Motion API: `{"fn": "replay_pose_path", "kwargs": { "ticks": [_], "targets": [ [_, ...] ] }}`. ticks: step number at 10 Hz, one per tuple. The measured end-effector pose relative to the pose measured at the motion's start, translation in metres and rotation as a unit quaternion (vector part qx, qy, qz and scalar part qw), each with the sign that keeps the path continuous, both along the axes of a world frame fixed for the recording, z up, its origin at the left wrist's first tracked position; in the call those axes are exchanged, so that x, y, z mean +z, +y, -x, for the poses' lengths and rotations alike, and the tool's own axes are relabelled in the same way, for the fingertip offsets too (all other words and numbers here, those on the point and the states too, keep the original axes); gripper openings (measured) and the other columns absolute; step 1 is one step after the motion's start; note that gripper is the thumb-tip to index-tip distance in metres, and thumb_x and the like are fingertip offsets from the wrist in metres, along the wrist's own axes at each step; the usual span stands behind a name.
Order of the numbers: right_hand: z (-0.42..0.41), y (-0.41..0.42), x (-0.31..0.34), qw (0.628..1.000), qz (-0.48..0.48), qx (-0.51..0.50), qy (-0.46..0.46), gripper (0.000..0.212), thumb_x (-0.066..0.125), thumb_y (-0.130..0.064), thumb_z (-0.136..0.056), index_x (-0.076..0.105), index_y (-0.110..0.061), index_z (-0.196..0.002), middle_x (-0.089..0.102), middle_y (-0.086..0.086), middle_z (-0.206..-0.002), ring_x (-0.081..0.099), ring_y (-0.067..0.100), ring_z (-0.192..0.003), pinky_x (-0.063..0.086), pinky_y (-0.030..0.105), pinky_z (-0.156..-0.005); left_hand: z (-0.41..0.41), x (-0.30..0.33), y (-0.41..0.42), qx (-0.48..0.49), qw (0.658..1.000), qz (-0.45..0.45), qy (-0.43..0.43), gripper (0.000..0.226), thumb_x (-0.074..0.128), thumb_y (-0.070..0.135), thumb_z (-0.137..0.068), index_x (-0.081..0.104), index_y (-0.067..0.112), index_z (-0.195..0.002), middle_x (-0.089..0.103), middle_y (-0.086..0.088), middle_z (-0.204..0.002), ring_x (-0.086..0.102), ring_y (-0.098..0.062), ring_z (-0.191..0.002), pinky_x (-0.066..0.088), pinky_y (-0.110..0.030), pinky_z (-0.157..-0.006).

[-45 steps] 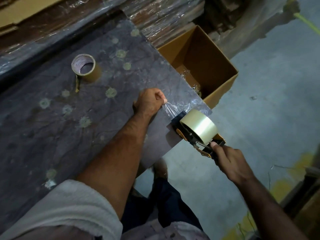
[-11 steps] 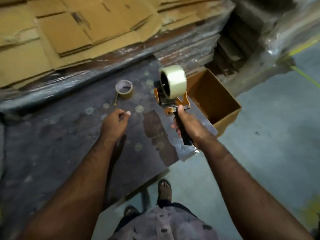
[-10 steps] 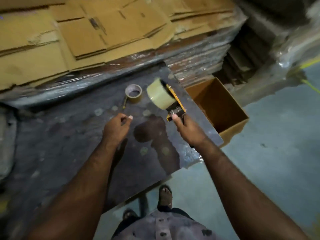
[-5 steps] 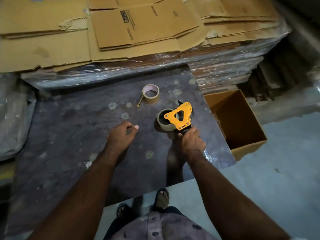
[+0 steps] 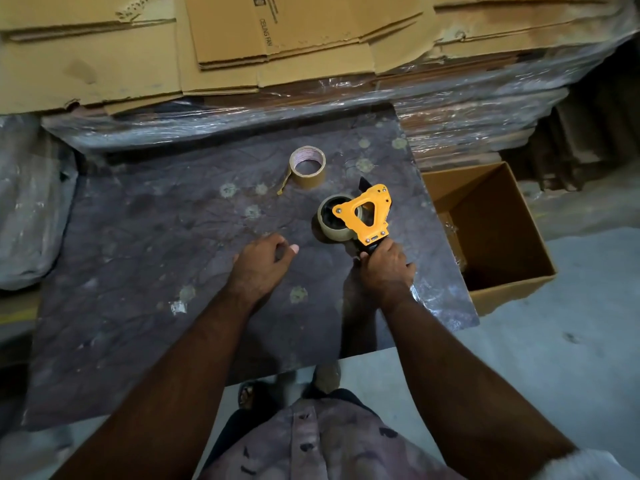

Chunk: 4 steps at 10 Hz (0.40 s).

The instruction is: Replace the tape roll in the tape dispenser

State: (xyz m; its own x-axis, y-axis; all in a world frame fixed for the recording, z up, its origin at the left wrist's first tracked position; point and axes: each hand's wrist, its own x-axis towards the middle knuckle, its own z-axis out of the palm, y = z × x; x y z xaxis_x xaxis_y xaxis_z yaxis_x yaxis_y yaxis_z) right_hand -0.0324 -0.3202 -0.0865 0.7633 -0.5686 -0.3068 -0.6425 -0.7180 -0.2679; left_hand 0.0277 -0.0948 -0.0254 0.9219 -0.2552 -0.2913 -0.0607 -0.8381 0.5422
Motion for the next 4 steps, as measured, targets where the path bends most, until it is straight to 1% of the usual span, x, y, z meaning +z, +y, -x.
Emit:
{"fn": "replay_pose_path", "kwargs": {
  "ticks": [1, 2, 3, 4],
  "targets": [
    [0.004, 0.003, 0.006, 1.000, 0.020, 0.004, -0.007, 0.052, 0.055, -0.049, -0.093, 0.047, -0.009, -0.124, 0.058, 0.014, -0.130, 0.056, 0.033, -0.124, 0.038, 0.049, -0.100, -0.001, 0.000, -0.008, -0.040, 0.999, 0.002, -0.025, 0.034, 0.053, 0.047, -0.098, 0.065, 0.017, -0.108, 0.069, -0.004, -0.108, 0.063, -0.026, -0.102, 0.050, -0.036, -0.086],
    [0.005, 0.009, 0.014, 0.998, 0.041, 0.000, -0.046, 0.060, 0.056, -0.054, -0.090, 0.046, -0.007, -0.125, 0.057, 0.014, -0.130, 0.055, 0.034, -0.123, 0.039, 0.050, -0.099, -0.001, 0.005, -0.014, -0.079, 0.995, -0.008, -0.058, 0.037, 0.053, 0.040, -0.101, 0.062, 0.011, -0.123, 0.066, -0.010, -0.122, 0.058, -0.027, -0.115, 0.044, -0.035, -0.092],
    [0.004, 0.017, 0.037, 0.993, 0.034, 0.026, -0.111, 0.074, 0.056, -0.053, -0.089, 0.038, -0.004, -0.141, 0.050, 0.016, -0.144, 0.049, 0.034, -0.132, 0.039, 0.053, -0.104, 0.000, 0.017, -0.013, -0.095, 0.991, -0.011, -0.093, 0.043, 0.051, 0.039, -0.102, 0.059, 0.008, -0.131, 0.063, -0.012, -0.131, 0.054, -0.028, -0.124, 0.042, -0.037, -0.100],
    [-0.004, 0.035, 0.065, 0.976, 0.021, 0.089, -0.196, 0.074, 0.053, -0.048, -0.094, 0.033, -0.005, -0.151, 0.038, 0.016, -0.158, 0.037, 0.033, -0.144, 0.034, 0.055, -0.109, -0.005, 0.026, -0.007, -0.094, 0.984, -0.010, -0.153, 0.052, 0.046, 0.043, -0.096, 0.060, 0.005, -0.129, 0.064, -0.014, -0.129, 0.057, -0.034, -0.122, 0.045, -0.043, -0.103]
  ]
}}
